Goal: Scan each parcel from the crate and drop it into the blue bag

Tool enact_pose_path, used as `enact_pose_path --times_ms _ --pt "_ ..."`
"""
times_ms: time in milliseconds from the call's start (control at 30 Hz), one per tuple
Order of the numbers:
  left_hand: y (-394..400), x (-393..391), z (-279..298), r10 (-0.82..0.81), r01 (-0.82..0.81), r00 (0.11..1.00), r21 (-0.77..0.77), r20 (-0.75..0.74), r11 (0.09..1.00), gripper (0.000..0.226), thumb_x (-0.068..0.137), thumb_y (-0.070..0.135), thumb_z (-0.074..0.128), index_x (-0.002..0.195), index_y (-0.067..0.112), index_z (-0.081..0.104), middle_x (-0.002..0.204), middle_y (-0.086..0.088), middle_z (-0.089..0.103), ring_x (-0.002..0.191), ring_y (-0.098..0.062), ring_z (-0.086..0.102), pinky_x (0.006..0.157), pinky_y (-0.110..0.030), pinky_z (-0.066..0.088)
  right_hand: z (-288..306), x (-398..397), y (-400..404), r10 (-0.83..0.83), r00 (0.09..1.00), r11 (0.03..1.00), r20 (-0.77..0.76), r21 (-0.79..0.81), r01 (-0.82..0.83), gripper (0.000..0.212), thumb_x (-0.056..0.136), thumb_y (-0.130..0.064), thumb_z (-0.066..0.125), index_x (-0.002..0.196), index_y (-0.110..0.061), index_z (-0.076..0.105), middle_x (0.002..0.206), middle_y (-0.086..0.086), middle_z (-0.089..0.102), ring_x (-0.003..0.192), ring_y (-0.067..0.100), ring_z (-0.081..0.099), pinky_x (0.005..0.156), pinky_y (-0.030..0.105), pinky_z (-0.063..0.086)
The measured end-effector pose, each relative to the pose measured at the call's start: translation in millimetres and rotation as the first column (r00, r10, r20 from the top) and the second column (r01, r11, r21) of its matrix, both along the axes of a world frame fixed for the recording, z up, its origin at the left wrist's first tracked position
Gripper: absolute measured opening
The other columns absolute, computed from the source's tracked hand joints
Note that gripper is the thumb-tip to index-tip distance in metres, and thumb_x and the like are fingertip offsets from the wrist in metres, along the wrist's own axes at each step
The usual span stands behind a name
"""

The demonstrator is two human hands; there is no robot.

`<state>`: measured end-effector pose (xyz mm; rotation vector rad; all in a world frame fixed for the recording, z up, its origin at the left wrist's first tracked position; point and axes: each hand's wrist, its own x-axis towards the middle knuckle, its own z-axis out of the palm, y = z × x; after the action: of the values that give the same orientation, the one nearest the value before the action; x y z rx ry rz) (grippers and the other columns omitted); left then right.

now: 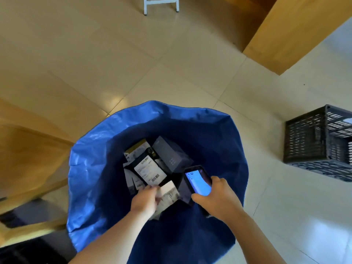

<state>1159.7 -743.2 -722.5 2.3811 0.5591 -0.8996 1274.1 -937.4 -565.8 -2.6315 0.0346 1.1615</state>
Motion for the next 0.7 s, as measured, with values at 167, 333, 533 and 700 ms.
enact_pose_path --times_ms 167,333,533,700 --pt "-49 10 -77 -0.338 0.347 0.93 0.042 -0.145 0.937 0.049 0.093 0.024 0.054 0.141 0.025 0.041 0.14 -0.003 0.044 0.125 -0.029 0.043 0.093 -0.039 0.044 -56 11 1 0.031 0.999 0.999 0.038 -0.017 -0.03 0.062 0.073 -0.056 0.069 0.116 -0.016 0.049 0.109 -0.001 0.048 0.096 0.021 0.059 0.083 0.038 0.055" --pt "-86 -4 -124 -0.369 0.387 0.906 0.052 -0.209 0.921 0.05 0.094 0.007 0.049 0.14 0.02 0.036 0.141 -0.006 0.04 0.131 -0.029 0.036 0.097 -0.042 0.045 -87 11 -9 0.059 0.996 0.998 0.07 -0.039 -0.056 0.061 0.074 -0.057 0.068 0.114 -0.015 0.047 0.109 0.0 0.047 0.096 0.021 0.058 0.083 0.037 0.056" --pt "-83 -8 -137 -0.379 0.4 0.899 0.059 -0.22 0.914 0.06 0.095 0.008 0.048 0.149 0.017 0.025 0.148 -0.006 0.034 0.136 -0.028 0.034 0.106 -0.04 0.039 -97 4 -22 0.036 0.997 0.999 0.065 -0.026 -0.035 0.062 0.074 -0.057 0.069 0.114 -0.016 0.046 0.11 0.0 0.047 0.097 0.021 0.057 0.083 0.036 0.055" --pt "-62 -1 -90 -0.37 0.387 0.914 0.083 -0.166 0.918 0.055 0.091 0.016 0.055 0.143 0.017 0.036 0.14 -0.007 0.044 0.13 -0.028 0.041 0.105 -0.037 0.035 -64 -9 -27 -0.002 0.999 1.0 0.054 -0.02 0.003 0.062 0.073 -0.057 0.069 0.114 -0.018 0.047 0.111 0.0 0.049 0.096 0.021 0.059 0.083 0.037 0.056"
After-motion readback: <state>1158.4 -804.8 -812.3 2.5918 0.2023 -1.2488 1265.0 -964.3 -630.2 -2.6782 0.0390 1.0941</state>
